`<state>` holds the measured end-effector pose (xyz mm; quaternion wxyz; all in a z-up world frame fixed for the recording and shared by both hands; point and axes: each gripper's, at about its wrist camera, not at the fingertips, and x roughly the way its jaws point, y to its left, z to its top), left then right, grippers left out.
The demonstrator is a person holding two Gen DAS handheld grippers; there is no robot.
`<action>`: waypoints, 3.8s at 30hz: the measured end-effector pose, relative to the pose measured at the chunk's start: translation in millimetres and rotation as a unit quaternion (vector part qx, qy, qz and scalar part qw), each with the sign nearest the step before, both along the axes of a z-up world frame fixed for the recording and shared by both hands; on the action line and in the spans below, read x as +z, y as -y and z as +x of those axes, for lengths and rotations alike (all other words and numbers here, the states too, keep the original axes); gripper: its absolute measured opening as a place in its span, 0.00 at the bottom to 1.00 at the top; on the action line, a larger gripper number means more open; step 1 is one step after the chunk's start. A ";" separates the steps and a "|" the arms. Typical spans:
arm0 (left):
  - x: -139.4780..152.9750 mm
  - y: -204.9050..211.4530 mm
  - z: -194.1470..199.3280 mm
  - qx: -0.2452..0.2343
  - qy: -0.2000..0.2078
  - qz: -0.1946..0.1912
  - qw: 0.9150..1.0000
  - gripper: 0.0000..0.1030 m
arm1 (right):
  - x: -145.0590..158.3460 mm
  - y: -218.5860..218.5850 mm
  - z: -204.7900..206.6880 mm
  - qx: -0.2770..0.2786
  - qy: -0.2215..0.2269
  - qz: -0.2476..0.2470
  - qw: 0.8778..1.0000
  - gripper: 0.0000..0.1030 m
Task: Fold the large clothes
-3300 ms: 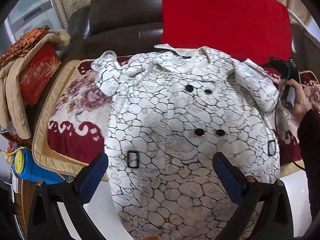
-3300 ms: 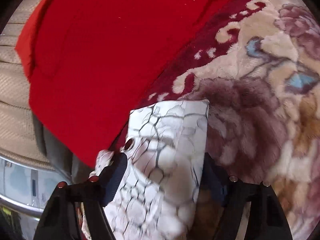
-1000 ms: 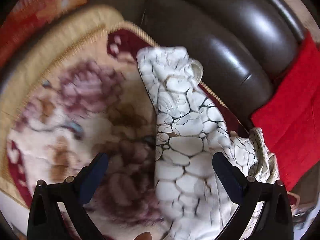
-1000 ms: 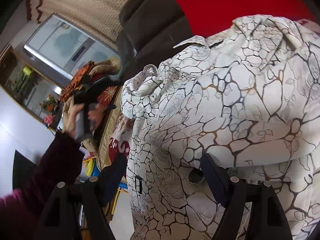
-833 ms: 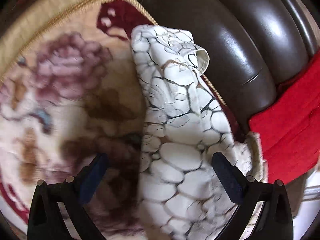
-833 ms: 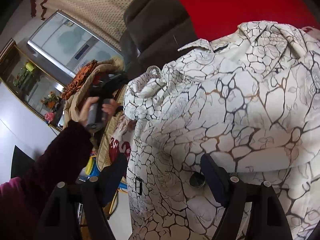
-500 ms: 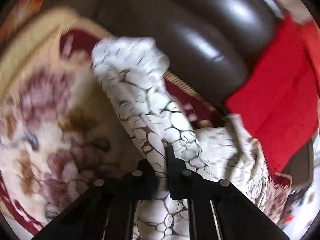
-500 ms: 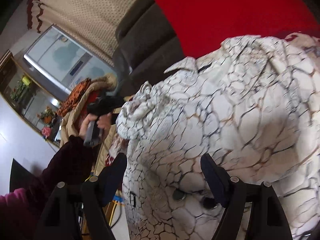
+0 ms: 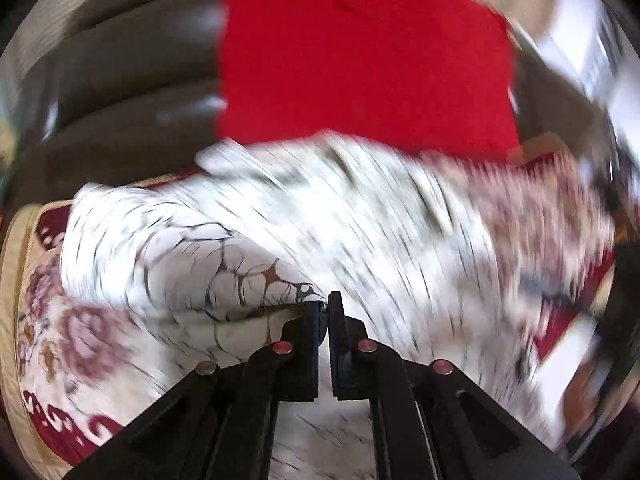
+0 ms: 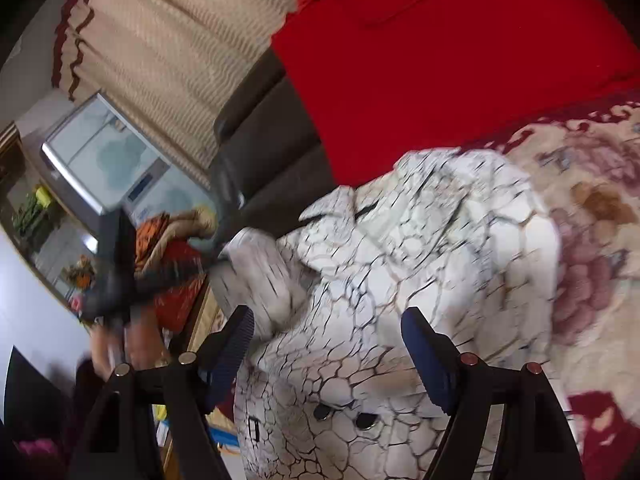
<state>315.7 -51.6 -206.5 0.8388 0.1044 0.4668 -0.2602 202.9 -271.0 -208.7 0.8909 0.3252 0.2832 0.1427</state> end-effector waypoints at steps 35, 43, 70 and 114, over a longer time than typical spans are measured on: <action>-67.8 -210.4 -98.2 0.343 -0.087 -0.078 0.932 0.83 | -37.7 -338.3 170.3 0.210 -0.056 -0.542 0.812 0.80; -98.2 -146.9 -54.7 0.291 -0.110 0.023 0.950 0.85 | -12.1 -228.4 194.3 0.143 -0.135 -0.261 0.945 0.24; -41.6 -167.7 -53.0 0.322 -0.058 0.023 0.945 1.00 | -29.7 77.6 27.4 -0.049 -0.148 0.125 0.980 0.84; -75.2 -59.8 35.6 0.217 -0.042 0.122 0.968 0.89 | -55.7 60.1 109.3 -0.011 -0.260 -0.086 0.962 0.23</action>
